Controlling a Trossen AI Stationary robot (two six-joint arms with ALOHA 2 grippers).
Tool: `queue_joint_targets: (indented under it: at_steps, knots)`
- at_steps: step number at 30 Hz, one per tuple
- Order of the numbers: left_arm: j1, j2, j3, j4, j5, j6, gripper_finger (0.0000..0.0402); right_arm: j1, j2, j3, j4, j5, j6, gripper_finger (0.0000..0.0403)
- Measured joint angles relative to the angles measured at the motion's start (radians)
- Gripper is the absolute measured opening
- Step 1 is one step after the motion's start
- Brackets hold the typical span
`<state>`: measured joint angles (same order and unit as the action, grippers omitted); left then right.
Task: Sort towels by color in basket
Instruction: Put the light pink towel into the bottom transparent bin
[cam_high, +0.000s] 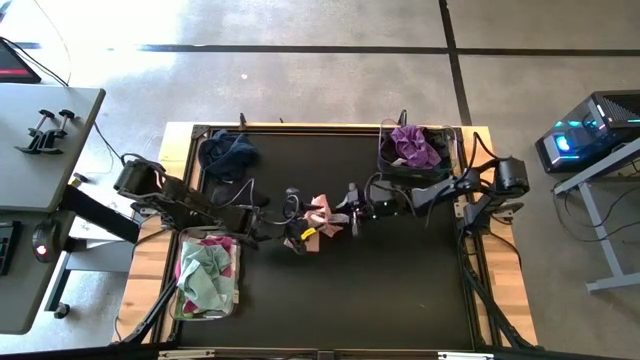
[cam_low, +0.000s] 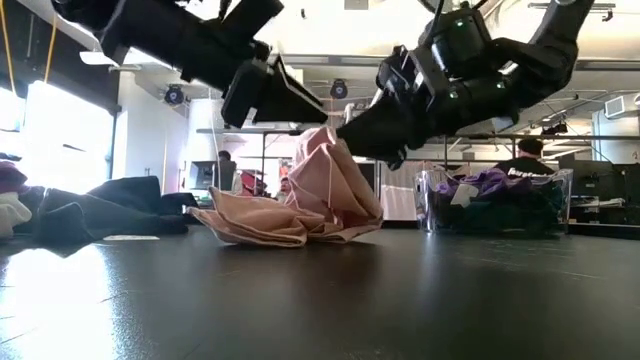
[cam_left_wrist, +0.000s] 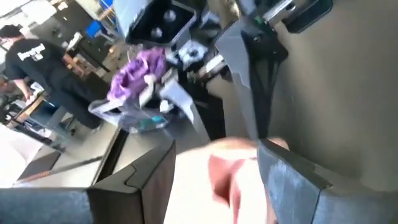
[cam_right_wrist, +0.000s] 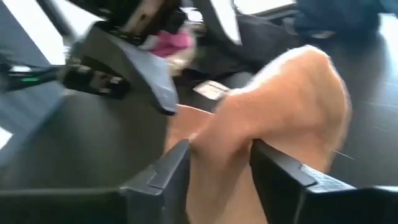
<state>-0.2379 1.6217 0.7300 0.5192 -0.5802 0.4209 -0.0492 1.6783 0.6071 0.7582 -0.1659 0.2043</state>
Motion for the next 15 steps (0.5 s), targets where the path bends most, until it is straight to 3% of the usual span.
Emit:
queue_joint_targets:
  at_steps: [5, 15]
  knots:
    - [-0.013, -0.012, 0.0, 0.023, 0.06, -0.003, 0.0213, -0.03, 0.0, 0.035, -0.018, -0.197, -0.01, 0.0178]
    - [0.042, 0.038, 0.0, -0.04, 0.153, -0.078, 0.0213, -0.021, 0.0, 0.075, -0.094, -0.183, -0.116, 0.0178]
